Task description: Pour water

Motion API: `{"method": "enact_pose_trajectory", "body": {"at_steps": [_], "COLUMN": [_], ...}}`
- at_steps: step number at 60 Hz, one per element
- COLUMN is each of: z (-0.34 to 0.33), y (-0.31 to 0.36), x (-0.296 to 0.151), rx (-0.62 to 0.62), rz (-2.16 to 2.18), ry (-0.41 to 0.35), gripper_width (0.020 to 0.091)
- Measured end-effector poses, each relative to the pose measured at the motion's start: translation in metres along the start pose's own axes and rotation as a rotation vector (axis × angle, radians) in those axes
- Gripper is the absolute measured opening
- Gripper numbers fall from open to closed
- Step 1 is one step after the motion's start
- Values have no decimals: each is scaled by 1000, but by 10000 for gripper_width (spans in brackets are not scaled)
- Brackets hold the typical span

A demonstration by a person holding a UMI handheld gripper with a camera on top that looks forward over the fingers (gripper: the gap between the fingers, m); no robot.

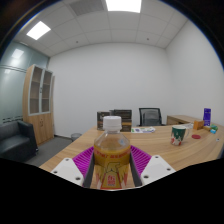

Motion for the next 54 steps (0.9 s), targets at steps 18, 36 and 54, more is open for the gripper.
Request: {"method": "enact_pose_trajectory", "body": {"at_steps": [18, 36, 54], "z": [5, 60, 167], "y": [5, -67, -213], "x": [-1, -55, -78], "rx": [-13, -18, 46], "rz": [-32, 228, 1166], "ry": [-11, -26, -72], "gripper_width": [458, 442, 439]}}
Point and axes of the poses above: the point between the fingertips, and its own axes, seen from behind it with the camera up: y to the left, x down, z forward, the way the camera looks, the point moved 4 cm from there along -z, backward, against the way the camera looks, and after that the axes turned 5 degrees about -y, right-handed, at the moved point
